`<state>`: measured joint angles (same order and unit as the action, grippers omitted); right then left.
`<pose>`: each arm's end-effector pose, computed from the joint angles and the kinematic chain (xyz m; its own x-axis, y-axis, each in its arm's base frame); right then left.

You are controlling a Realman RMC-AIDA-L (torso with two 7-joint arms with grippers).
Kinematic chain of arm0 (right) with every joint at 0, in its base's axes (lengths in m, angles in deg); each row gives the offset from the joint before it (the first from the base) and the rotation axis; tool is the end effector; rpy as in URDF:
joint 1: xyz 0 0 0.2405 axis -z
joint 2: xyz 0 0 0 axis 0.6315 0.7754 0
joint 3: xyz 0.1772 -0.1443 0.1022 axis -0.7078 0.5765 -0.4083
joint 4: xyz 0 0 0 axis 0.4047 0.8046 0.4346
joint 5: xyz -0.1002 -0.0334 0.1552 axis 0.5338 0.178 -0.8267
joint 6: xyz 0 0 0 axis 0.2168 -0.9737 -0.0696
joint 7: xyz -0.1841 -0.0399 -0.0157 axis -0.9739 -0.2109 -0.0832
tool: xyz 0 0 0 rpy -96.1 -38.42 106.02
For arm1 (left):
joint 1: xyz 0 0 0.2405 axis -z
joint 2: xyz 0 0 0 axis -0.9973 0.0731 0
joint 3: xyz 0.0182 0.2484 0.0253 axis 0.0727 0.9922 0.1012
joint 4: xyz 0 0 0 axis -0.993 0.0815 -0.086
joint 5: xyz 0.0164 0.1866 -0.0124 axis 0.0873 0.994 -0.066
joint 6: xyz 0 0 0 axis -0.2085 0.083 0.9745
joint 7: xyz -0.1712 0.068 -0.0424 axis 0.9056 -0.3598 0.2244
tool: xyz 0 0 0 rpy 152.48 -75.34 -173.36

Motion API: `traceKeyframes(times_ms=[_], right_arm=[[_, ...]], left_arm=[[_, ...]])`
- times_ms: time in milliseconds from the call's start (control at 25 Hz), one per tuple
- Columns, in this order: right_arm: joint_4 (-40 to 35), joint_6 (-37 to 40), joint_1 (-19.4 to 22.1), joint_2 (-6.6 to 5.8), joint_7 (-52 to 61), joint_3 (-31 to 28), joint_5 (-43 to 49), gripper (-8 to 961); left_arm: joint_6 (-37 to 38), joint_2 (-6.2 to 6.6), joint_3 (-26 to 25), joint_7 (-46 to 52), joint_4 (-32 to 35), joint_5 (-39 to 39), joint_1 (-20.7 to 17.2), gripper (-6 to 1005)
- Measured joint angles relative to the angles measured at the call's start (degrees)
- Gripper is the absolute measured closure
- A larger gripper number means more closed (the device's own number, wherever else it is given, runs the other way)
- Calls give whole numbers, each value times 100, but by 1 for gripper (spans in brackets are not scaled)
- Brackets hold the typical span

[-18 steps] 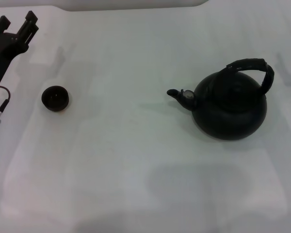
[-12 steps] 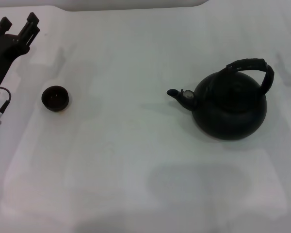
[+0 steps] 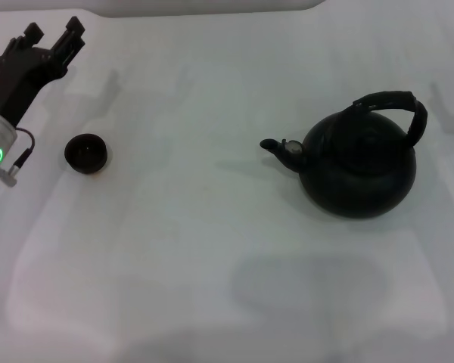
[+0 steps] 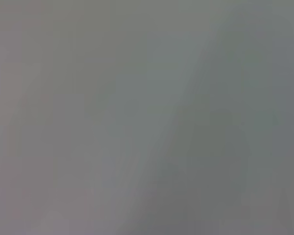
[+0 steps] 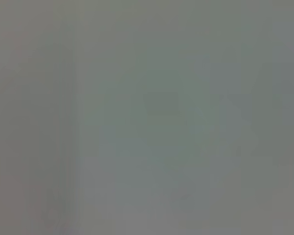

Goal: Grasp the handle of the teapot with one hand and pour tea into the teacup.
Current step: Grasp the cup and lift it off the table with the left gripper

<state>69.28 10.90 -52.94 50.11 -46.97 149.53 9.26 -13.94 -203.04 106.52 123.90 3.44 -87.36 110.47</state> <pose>0.3199 0.3214 0.0242 0.7098 0.1130 -0.6952 -0.6840 -0.1249 -0.7187 -0.2858 0.3733 -0.0239 0.4150 0.1524 0.8970 0.8875 -0.2850 -0.3622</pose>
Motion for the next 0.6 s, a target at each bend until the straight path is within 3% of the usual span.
traceKeyframes(times_ms=[160,320,360,600], right_arm=[[1,-53,-23,0,0,-1,1,80],[2,-130,-48,-1,-1,-7,-1,81],[2,-176,-77,-6,-2,-12,-2,81],[2,-250,-113,-9,-2,-39,-2,81]], left_arm=[[-307,108,11,645,4,331,230,180],[-890,405,12,1933,11,1227,683,180],[-1069,535,-10,2553,11,1786,890,180],[-1519,737,9,3497,154,2993,1303,181]])
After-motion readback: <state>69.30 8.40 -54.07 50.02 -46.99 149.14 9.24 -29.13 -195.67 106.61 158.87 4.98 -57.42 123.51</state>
